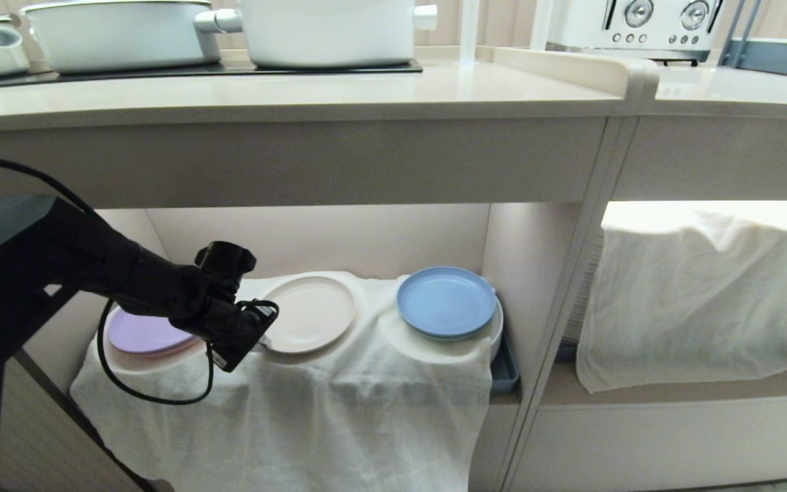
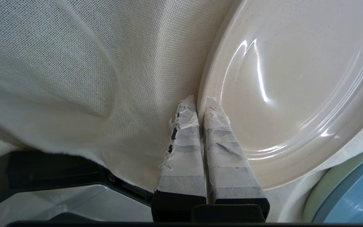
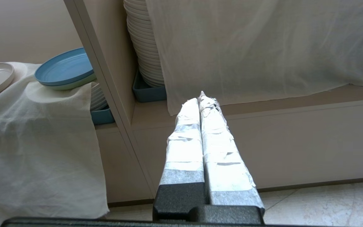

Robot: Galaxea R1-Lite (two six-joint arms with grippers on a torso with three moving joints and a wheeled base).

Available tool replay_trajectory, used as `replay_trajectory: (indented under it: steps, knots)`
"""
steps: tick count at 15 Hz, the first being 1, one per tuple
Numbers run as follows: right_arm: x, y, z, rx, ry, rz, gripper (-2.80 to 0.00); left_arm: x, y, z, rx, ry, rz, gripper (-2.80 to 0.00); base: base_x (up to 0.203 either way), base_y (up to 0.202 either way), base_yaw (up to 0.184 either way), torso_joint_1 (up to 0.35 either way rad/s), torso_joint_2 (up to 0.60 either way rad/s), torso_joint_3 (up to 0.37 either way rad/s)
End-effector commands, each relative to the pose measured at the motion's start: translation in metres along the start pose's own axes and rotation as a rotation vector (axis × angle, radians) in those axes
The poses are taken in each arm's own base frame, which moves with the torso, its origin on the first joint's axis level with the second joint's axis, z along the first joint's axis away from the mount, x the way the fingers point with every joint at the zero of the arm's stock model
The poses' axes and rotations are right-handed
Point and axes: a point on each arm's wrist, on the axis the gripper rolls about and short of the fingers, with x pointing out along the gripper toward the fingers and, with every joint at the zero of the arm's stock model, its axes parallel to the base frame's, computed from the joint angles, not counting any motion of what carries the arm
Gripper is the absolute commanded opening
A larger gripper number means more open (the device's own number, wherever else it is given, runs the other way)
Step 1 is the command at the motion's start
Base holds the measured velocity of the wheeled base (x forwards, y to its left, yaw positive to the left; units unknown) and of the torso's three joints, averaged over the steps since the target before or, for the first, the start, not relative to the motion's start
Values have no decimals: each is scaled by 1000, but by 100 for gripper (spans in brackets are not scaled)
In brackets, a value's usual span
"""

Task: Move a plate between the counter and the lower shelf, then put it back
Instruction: Put the plate in the cupboard

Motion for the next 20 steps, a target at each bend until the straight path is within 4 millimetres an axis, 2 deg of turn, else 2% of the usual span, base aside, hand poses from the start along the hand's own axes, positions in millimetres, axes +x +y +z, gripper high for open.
replay_trajectory:
  steps: [1, 12, 20]
  knots:
    - [0, 0, 0, 1, 1, 0, -280, 0, 0, 0, -6, 1, 0, 0, 0, 0, 0, 0, 0, 0]
    - [0, 0, 0, 1, 1, 0, -280, -8, -3, 4, -34, -22, -18, 0, 0, 0, 0, 0, 0, 0]
    - [0, 0, 0, 1, 1, 0, -280, -22, -4, 8, -35, -39, -30, 0, 0, 0, 0, 0, 0, 0]
